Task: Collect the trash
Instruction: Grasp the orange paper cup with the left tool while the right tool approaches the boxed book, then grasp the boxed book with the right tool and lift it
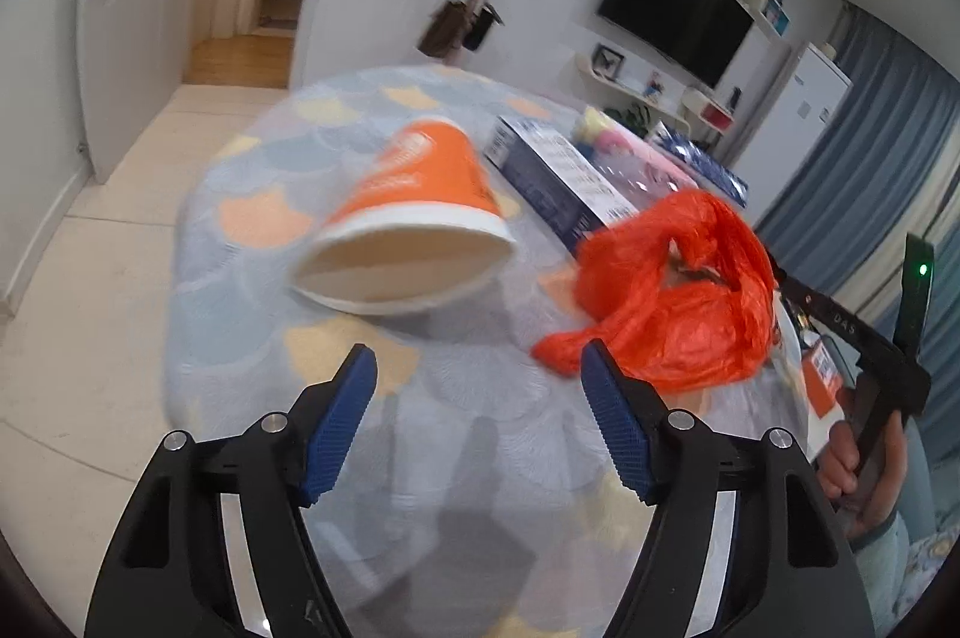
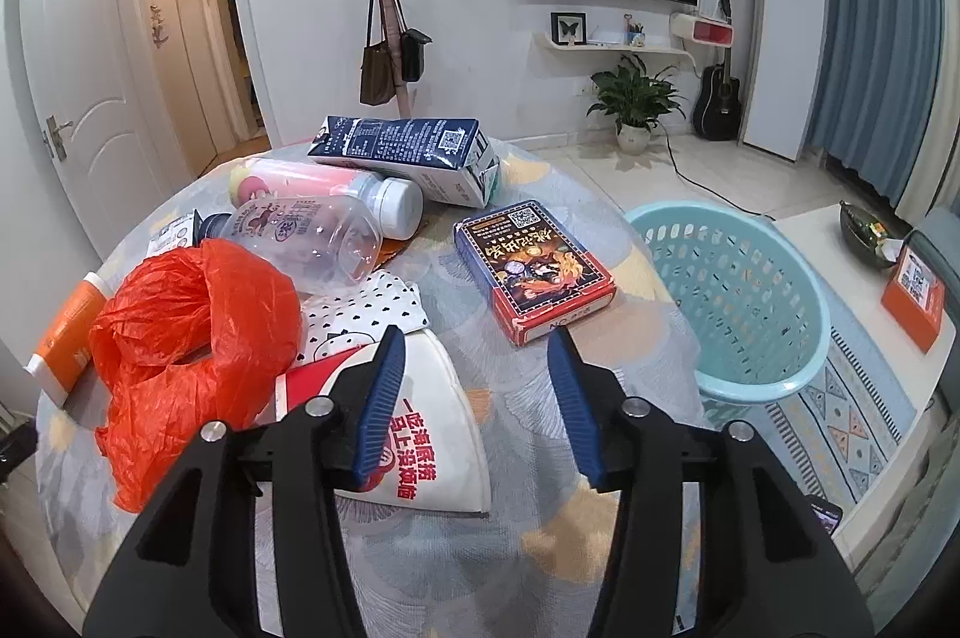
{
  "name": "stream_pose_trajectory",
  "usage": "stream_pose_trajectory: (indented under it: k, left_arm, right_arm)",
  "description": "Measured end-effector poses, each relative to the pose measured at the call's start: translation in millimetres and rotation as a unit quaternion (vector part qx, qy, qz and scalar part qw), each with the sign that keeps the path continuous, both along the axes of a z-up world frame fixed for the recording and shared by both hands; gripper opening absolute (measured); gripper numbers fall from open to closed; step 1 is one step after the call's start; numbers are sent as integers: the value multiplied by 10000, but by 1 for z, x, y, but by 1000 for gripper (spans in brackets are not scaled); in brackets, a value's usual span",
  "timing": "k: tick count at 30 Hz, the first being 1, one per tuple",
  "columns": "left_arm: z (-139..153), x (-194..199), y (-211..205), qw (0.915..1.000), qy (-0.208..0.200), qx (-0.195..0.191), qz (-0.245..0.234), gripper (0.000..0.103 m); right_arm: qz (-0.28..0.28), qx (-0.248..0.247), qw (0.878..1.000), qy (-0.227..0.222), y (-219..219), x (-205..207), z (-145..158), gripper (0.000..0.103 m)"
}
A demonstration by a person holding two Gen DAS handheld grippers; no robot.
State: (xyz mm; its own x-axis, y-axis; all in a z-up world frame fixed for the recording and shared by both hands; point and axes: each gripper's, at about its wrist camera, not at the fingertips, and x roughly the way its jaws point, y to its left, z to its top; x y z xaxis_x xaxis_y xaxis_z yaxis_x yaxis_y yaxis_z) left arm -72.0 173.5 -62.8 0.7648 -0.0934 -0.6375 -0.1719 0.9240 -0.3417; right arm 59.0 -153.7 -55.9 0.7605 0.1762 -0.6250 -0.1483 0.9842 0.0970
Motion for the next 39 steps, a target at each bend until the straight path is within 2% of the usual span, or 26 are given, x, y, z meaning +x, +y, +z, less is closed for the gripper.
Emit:
stream_pose_trajectory:
  k: [1,3,6,7,9,11,13,14,15,18,20,22,25,31,35,39]
  left_arm:
    - [4,-1,6,9999,-82,17,114,70]
    - [13,0,23,9989,-279,42,381,81]
    - [13,20,40,9981,-345,-50,515,85]
    - [9,28,42,9985,-254,-80,484,85]
    - [-7,51,44,9993,34,-331,196,84]
    - [-22,67,47,9977,208,-626,145,80]
    - [-28,72,45,9959,150,-879,125,75]
    - [-27,73,41,9960,132,-874,92,71]
    - [-26,74,38,9962,116,-858,30,65]
    - [-18,78,23,9979,71,-649,-41,58]
    - [-10,81,7,9995,29,-302,-67,54]
    - [-3,83,-9,9999,-24,12,-121,54]
    - [1,93,-24,9994,-28,280,-193,54]
    - [-4,106,-33,9990,84,424,-83,57]
    - [-5,103,-35,9982,90,587,-37,54]
    - [-2,99,-29,9992,37,399,44,48]
  right_arm:
    - [-19,8,10000,-9,0,0,0,52]
    - [-37,17,10000,-35,-1,1,1,57]
    - [-78,-57,9999,-103,-1,2,3,61]
    - [-87,-55,9999,-109,-2,3,3,61]
    - [-101,-28,9999,-103,-4,5,3,62]
    - [-99,-39,9999,-104,-5,9,4,63]
    - [-102,-72,9999,-120,-7,11,4,66]
    - [-108,-79,9998,-127,-9,12,4,69]
    - [-113,-75,9998,-134,-10,13,4,70]
    - [-174,-54,9997,-161,-18,20,5,76]
    - [-188,-56,9997,-115,-25,28,5,79]
    - [-186,-79,9998,15,-31,41,1,79]
    - [-84,-52,9994,337,-40,65,-7,79]
    - [294,16,9971,698,-40,91,-20,79]
    - [438,-116,9965,709,-33,98,-25,79]
    - [547,-405,9953,690,-21,101,-30,79]
